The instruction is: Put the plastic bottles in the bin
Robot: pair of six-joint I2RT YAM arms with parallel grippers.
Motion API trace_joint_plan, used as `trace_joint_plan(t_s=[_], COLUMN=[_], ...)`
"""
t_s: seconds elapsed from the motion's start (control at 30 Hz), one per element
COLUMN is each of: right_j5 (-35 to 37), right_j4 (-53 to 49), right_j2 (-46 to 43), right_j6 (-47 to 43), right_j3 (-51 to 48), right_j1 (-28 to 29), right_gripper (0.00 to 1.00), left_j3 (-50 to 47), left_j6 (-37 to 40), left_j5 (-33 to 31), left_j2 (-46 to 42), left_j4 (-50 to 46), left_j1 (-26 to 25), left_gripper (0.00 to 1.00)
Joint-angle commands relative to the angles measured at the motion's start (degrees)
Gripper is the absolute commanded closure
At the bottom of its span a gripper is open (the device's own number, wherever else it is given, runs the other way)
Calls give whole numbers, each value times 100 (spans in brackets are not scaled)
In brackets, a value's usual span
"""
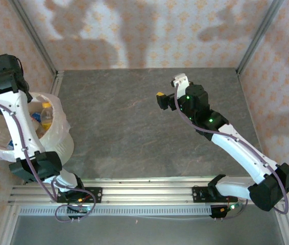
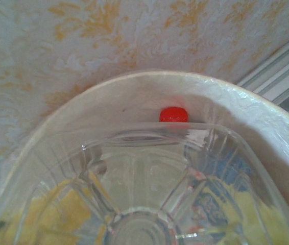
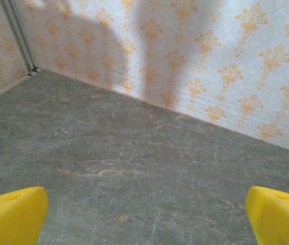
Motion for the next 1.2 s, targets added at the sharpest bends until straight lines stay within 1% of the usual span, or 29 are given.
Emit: trace_joint_plan(t_s=[0.0, 0.07, 0.13, 0.23, 0.33, 0.37, 0.4, 0.57, 0.7, 0.77, 0.87, 0.9, 0.97, 1.1, 1.17], right_j5=[64, 58, 59, 39, -34, -49, -63, -51, -24, -3, 119, 186, 438, 973, 1223], right_j4=[-241, -285, -282, -312, -330, -329, -330, -339, -330, -321, -264, -234, -57, 628, 967], right_j2=[57, 96, 152, 272, 386, 421, 446, 517, 529, 525, 529, 521, 461, 125, -146], right_j6=[-50, -90, -143, -171, -139, -123, -114, -105, -79, -79, -62, -30, 101, 343, 442], right_j3=[129, 118, 103, 147, 211, 220, 226, 213, 187, 170, 138, 127, 45, -392, -700], right_j1=[22, 21, 24, 21, 21, 22, 22, 21, 21, 21, 22, 26, 21, 21, 10], right_gripper=[1, 1, 1, 1, 1, 1, 1, 1, 1, 1, 1, 1, 1, 1, 1], left_j3=[-55, -61, -120, -153, -64, 20, 112, 572, 508, 458, 97, -67, -494, -1378, -1658], left_j6=[-388, -352, -258, -223, -190, -182, -197, -143, -177, -221, -346, -430, -632, -1173, -1226], left_j5=[757, 491, 406, 345, 446, 452, 453, 869, 1446, 1948, 3174, 3525, 3982, 4315, 4313], left_j2=[-30, -2, 15, 86, 54, 35, 19, -85, -356, -494, -877, -1033, -1450, -2151, -2270], left_j4=[-246, -397, -502, -673, -669, -680, -692, -704, -422, -254, 430, 723, 1507, 3119, 3690], left_j1=[61, 87, 180, 282, 282, 276, 283, 277, 276, 271, 188, 99, -326, -1447, -2180], left_gripper=[45, 39, 31, 24, 11, 3, 0, 0, 0, 0, 0, 0, 0, 0, 0])
